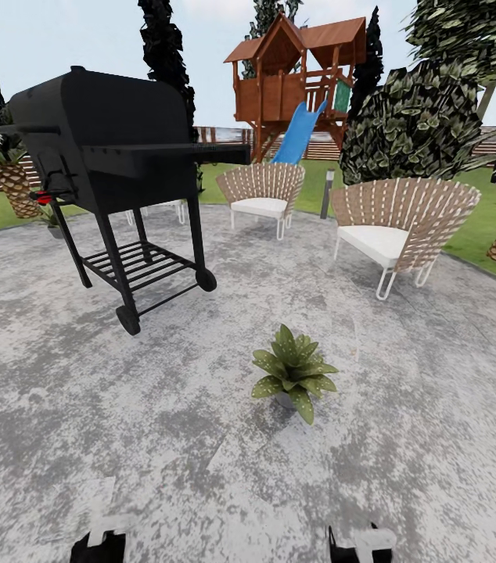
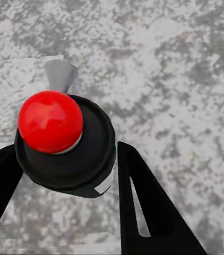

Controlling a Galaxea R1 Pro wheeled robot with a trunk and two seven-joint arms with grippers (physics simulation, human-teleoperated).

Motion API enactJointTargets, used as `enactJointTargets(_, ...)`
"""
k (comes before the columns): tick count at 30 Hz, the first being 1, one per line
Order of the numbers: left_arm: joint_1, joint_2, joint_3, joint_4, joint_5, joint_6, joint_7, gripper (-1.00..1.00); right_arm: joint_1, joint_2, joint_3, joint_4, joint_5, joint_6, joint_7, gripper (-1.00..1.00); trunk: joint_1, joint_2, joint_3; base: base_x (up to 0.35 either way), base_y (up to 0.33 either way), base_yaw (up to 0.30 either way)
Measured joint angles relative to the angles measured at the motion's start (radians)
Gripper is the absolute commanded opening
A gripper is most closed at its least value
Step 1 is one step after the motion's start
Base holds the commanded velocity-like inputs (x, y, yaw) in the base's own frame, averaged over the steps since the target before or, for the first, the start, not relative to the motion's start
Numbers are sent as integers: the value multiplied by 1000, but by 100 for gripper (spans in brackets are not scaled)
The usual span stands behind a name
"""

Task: Pick up the pesticide atomizer in the garden and spray insectifuge to fully cover both potted plants in the garden.

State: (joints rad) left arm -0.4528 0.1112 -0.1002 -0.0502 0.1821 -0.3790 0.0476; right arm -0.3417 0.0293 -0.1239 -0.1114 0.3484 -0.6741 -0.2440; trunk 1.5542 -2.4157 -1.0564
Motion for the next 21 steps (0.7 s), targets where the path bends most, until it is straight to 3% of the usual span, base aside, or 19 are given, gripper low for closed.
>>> enactJointTargets(4,2,4,-6,2,4,1,2,-100,0,-17,3,-1,-5,0,0,100,0,0,0,0,0,157)
enactJointTargets(21,4,2,-6,2,4,0,2,-100,0,-17,6,0,-3,0,0,100,0,0,0,0,0,278)
